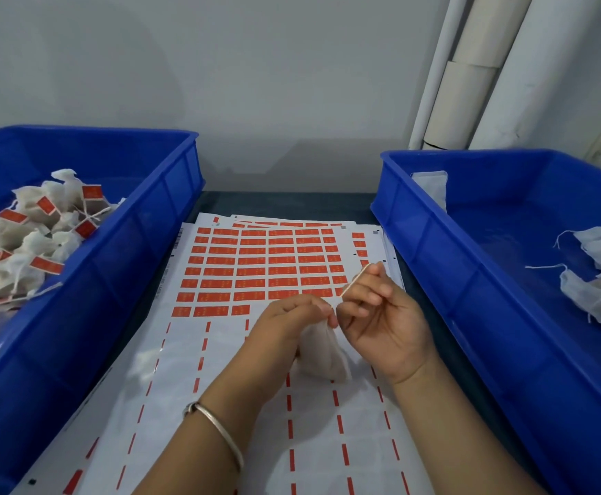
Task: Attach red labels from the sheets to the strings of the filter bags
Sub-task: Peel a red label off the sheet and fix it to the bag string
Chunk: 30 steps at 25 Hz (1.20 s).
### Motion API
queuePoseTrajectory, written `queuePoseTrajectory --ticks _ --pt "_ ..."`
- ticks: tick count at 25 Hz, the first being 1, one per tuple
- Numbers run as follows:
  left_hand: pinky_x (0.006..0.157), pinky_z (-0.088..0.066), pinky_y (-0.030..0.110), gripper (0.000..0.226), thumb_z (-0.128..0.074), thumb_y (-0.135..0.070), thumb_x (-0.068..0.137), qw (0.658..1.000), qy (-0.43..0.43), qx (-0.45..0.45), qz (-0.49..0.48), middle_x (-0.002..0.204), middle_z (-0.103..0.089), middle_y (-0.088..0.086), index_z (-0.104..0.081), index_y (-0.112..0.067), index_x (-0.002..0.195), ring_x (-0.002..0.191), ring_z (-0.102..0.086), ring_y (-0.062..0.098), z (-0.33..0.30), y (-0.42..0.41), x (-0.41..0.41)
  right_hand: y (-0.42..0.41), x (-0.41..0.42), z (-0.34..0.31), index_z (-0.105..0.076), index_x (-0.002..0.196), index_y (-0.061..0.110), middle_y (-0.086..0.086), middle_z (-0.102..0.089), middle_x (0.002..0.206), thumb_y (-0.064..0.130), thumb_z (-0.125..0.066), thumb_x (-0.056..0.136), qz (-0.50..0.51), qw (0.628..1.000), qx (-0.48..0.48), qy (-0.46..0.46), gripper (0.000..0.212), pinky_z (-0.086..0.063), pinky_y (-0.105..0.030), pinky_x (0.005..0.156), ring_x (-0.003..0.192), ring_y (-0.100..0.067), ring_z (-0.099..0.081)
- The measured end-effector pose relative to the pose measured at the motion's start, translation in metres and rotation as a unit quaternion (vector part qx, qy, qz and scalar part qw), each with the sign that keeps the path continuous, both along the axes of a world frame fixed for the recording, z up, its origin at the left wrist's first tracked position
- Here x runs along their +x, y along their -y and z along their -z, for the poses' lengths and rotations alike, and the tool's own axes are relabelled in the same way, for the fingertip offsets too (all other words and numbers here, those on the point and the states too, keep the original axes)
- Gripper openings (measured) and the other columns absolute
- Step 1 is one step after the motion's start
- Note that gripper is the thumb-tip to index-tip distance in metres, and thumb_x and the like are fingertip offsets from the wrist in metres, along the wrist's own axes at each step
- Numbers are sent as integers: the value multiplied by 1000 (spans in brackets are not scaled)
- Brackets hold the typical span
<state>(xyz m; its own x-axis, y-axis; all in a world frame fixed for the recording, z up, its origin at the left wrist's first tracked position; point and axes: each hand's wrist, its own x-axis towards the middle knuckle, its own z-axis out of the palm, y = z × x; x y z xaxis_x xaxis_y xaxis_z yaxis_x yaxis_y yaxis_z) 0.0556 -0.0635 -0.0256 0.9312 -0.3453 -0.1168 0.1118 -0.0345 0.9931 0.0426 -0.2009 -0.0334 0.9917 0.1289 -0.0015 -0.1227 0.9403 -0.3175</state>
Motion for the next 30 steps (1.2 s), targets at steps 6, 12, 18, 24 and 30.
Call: queuePoseTrajectory --ticks 6,12,18,24,30 --pt "69 -51 19 18 -62 -30 80 995 -11 -97 -29 80 -70 -15 -74 -37 69 83 -65 5 -4 -5 0 1 3 7 -57 127 25 2 -64 126 47 -55 83 15 947 -321 -18 49 -42 -41 103 119 -18 -58" --pt "72 -52 21 16 -64 -40 62 988 8 -107 -114 86 -71 -15 -75 -37 72 88 -65 9 -1 -6 4 -26 -9 5 -44 114 62 44 -50 104 73 -60 59 -37 720 -692 45 58 -46 -3 67 99 13 -53" --pt "41 -39 3 14 -68 -35 78 967 57 2 -247 64 -59 -37 -62 -40 67 67 -59 -7 -2 -11 16 -27 -10 6 -58 84 41 24 -61 84 52 -61 84 -27 648 -761 13 11 -44 -6 54 77 -4 -63" --pt "60 -49 18 7 -67 -34 81 935 -82 -128 -321 80 -66 -19 -67 -30 76 83 -63 9 0 -22 29 -12 -7 3 -73 75 29 1 -67 81 31 -60 88 -28 858 -512 -19 19 -52 -25 77 89 -16 -66" --pt "46 -43 11 11 -71 -29 80 955 -19 -13 -296 65 -65 -19 -67 -25 70 69 -64 7 1 -15 22 -4 -2 4 -77 86 22 -3 -70 82 20 -91 54 0 974 -227 5 35 -56 -37 72 77 -16 -70"
